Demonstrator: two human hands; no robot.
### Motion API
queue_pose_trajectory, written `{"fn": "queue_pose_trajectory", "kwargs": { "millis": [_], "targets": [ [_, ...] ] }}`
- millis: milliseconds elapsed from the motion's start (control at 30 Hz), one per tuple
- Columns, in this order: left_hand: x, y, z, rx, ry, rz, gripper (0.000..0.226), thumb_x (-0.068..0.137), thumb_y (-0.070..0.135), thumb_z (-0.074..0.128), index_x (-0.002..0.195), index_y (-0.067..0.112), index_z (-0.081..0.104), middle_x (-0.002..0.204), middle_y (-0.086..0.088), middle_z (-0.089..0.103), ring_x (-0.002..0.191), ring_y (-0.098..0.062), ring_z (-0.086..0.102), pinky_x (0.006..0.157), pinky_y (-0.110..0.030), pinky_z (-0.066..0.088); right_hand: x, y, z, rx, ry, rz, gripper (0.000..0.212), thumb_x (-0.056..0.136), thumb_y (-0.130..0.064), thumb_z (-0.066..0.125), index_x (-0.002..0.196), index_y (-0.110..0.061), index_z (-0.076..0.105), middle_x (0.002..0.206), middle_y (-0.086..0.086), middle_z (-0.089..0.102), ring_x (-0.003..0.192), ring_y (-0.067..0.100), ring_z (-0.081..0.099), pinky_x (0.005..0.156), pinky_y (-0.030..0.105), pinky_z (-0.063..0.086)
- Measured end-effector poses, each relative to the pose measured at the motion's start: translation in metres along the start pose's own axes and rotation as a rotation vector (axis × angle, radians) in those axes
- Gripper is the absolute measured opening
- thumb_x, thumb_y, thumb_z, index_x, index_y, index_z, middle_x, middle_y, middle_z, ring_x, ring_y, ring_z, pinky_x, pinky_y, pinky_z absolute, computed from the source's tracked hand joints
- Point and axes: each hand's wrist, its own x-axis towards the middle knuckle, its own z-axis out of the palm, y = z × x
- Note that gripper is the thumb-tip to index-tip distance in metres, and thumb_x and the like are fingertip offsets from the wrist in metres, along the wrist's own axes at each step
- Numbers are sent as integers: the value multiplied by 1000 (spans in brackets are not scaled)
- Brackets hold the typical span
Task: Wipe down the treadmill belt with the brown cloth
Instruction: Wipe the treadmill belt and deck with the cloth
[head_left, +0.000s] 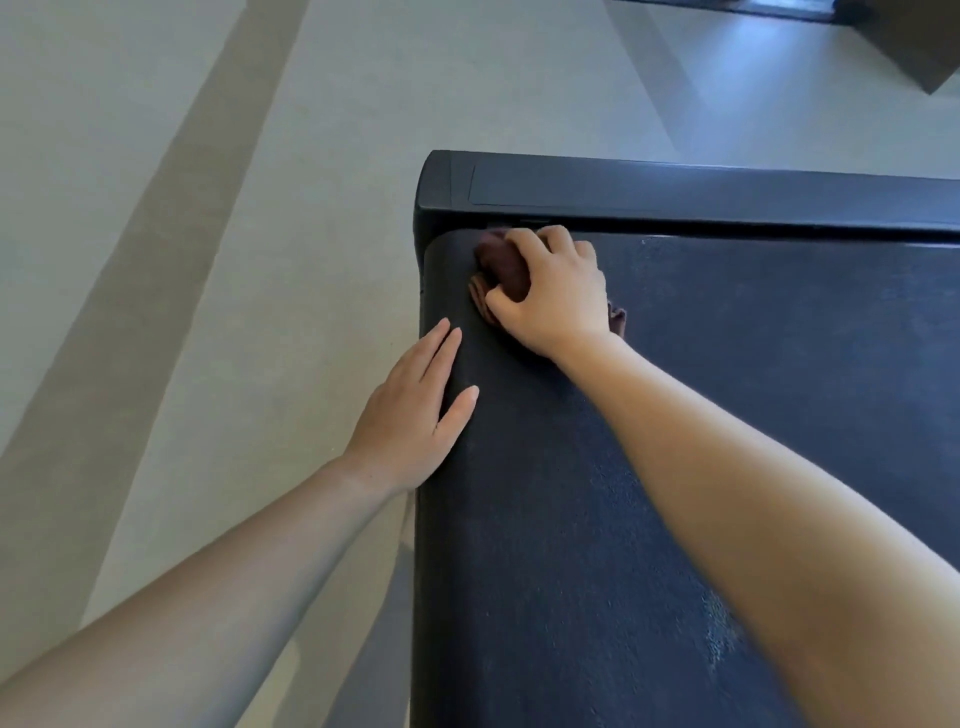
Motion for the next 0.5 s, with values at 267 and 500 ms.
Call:
{"fn": "queue_pose_trajectory", "kwargs": {
  "millis": [267,500],
  "targets": [
    [-38,16,4,-73,-6,-216,52,100,37,28,149,22,18,155,4,22,140,-7,19,111,-20,14,-87,-8,-12,40,-31,-161,55,80,-55,57,128,-30,47,133,6,45,116,35,41,86,46,40],
    [-125,54,1,-33,-99,-340,47,100,31,29,147,28,22,147,5,36,123,3,29,94,-1,16,-179,-17,-20,111,-16,-322,52,77,-53,62,121,-28,52,127,7,50,110,36,45,80,48,43]
  ]
}}
